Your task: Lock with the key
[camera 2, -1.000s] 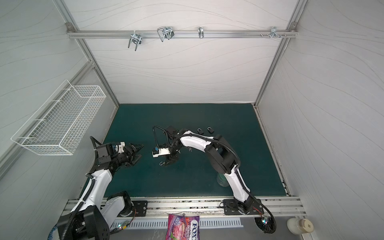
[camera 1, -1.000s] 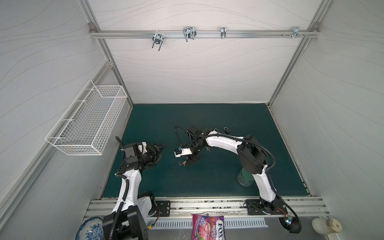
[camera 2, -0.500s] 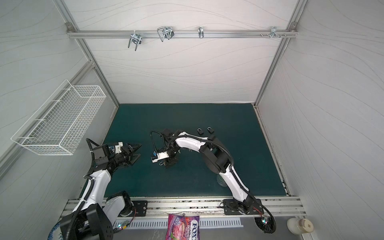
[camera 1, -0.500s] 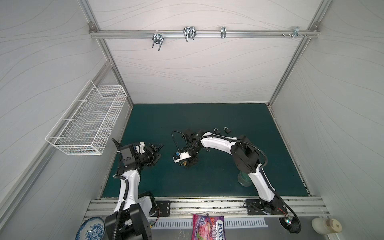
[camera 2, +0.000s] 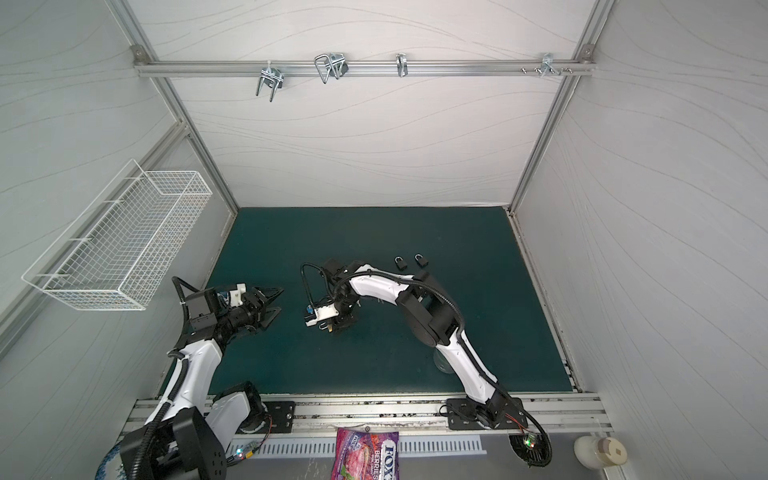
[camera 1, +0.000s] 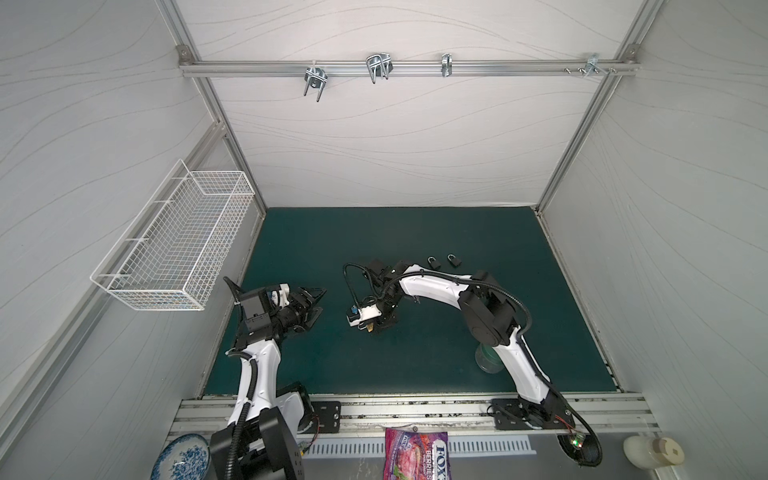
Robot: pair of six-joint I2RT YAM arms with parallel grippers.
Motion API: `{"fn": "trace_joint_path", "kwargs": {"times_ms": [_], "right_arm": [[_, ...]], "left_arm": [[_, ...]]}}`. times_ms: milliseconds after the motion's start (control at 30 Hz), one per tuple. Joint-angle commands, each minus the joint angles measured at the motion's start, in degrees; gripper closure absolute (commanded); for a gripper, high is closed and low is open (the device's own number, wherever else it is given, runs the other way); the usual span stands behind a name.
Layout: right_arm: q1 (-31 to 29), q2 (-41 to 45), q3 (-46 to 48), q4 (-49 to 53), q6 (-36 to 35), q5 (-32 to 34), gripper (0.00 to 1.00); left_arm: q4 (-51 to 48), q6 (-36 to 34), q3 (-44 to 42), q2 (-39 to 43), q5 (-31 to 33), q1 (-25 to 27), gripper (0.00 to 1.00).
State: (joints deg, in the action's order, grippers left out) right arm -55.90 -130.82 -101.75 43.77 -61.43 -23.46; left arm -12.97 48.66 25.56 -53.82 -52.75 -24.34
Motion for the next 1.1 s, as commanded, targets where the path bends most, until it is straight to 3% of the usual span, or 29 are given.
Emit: {"fn": "trace_joint_path", "kwargs": {"times_ms": [0,533,800,967,1067], "right_arm": [[-0.4,-1.8,-0.1,0.6,-0.8,2.2,0.55],[-1.7,2.0,7.2,-6.2,1.2,9.3,0.71],[-1.9,9.7,12.0,-9.6,4.0,7.9,0.79],[-1.3,21.6,22.8,-17.5,12.5,4.4,0.87],[0.3,30.2,31.7,-24.1,20.5,1.2,0.99]], "left_arm": [[1.8,0.2,0.2,0.1,-1.0,-0.4,0.27],[2.2,1.0,-0.3,1.3,-1.1,-0.4,0.27],[1.1,1.9,0.4,4.1,-1.5,-0.4,0.27],[-2.2,-0.3,2.4,6.7,-2.7,-0.3,0.25],[-2.2,-0.6,3.4,8.5,-2.8,1.4,0.24]]}}
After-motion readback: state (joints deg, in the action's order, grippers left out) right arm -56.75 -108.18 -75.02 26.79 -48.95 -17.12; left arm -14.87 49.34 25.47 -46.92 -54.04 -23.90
